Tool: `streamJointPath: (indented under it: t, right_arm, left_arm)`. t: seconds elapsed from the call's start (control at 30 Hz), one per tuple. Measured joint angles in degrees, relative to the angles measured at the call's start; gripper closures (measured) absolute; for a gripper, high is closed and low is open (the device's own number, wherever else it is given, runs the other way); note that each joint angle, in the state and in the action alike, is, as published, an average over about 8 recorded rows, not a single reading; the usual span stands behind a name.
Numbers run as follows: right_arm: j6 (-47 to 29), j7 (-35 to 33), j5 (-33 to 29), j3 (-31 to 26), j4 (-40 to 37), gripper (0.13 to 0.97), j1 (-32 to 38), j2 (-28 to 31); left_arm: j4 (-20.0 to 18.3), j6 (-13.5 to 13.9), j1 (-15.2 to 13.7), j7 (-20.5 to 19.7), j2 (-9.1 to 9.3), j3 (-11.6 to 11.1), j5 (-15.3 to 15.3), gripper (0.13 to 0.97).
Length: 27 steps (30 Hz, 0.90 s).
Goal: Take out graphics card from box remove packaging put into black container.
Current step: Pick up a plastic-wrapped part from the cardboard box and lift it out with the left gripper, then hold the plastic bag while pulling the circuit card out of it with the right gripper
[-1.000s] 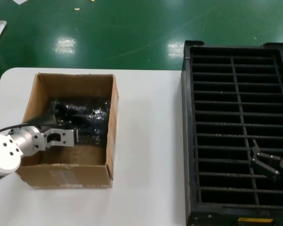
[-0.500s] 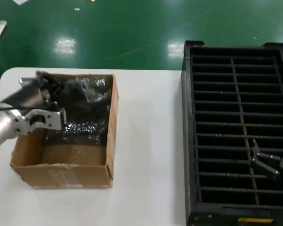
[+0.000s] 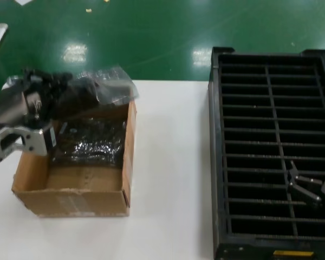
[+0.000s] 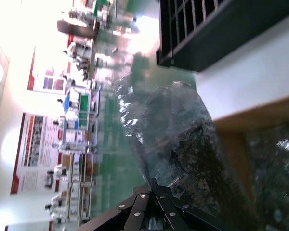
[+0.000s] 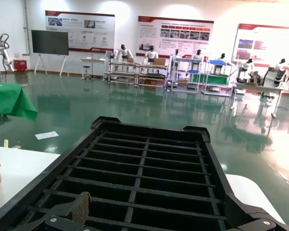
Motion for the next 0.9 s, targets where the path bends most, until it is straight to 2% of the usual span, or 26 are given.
streamJointPath:
  t: [0.2, 0.37, 0.47, 0.7, 0.9]
  right_arm:
    - [0.0, 0.0, 0.0, 0.0, 0.0, 0.129, 0.0, 0.0]
    - [0.0, 0.0, 0.0, 0.0, 0.0, 0.129, 0.0, 0.0]
    - [0.0, 0.0, 0.0, 0.0, 0.0, 0.129, 0.0, 0.0]
    - [-0.34, -0.34, -0.03, 0.04, -0.07, 0.129, 0.51, -0.63]
    - [-3.85, -3.83, 0.58, 1.73, -0.29, 0.129, 2.57, -4.12]
  left_arm:
    - [-8.04, 0.0, 8.45, 0.25, -4.1, -1.89, -5.99, 0.959]
    - [-11.42, -0.67, 13.65, 1.82, -5.93, -1.81, -9.59, 0.959]
    - [-12.08, -0.86, 14.84, 2.28, -6.28, -1.68, -10.37, 0.959]
    - [-12.22, -0.91, 15.13, 2.39, -6.36, -1.64, -10.56, 0.959]
    - [-12.23, -0.91, 15.13, 2.39, -6.36, -1.64, -10.56, 0.959]
